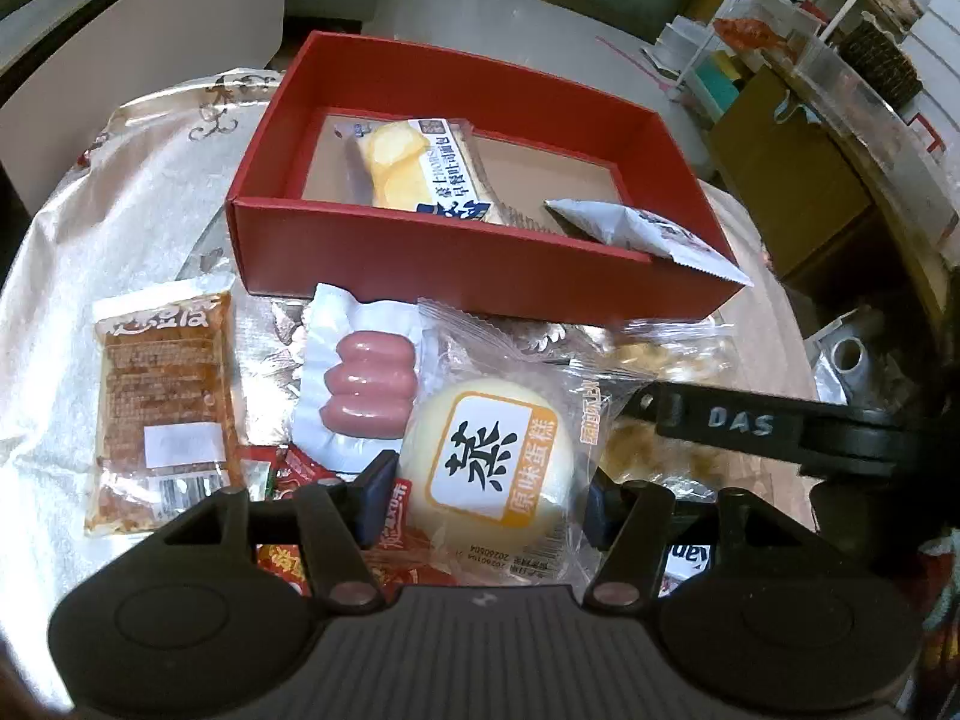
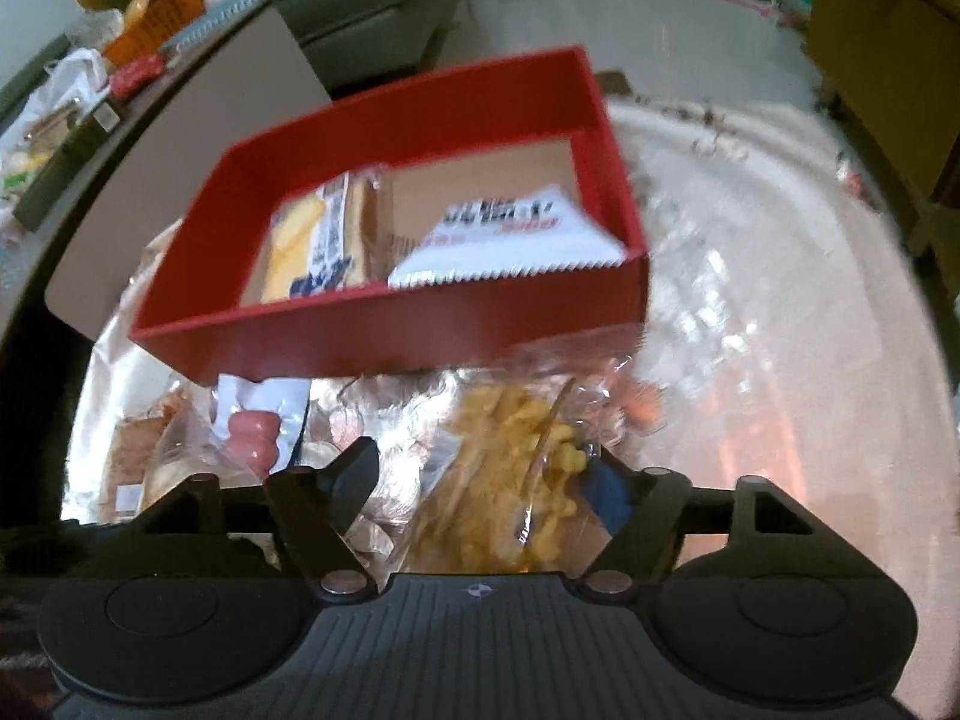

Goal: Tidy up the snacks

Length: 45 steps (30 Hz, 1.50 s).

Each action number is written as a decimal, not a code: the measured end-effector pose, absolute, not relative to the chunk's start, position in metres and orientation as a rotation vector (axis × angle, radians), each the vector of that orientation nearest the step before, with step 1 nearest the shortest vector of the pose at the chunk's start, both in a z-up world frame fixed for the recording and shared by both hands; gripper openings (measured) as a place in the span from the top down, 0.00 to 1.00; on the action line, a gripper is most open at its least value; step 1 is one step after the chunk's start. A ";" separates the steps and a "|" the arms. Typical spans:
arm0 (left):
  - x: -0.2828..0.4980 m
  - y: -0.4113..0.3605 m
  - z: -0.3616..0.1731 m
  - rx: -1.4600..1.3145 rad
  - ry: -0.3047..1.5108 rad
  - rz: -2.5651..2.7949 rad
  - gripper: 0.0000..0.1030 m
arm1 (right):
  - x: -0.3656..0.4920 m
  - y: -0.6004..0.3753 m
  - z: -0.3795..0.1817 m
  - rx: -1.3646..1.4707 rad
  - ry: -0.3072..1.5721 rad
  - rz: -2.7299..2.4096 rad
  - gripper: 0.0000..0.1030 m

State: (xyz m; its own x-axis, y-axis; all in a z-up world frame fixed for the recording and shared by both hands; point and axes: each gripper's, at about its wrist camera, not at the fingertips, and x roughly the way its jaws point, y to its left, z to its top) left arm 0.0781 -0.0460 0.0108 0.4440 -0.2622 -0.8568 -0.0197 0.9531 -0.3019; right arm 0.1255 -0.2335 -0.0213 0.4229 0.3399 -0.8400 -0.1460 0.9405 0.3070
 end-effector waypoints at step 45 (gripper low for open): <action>0.072 -0.032 0.013 -0.313 1.103 -0.132 0.49 | 0.101 -0.209 -0.030 -0.131 1.111 0.313 0.19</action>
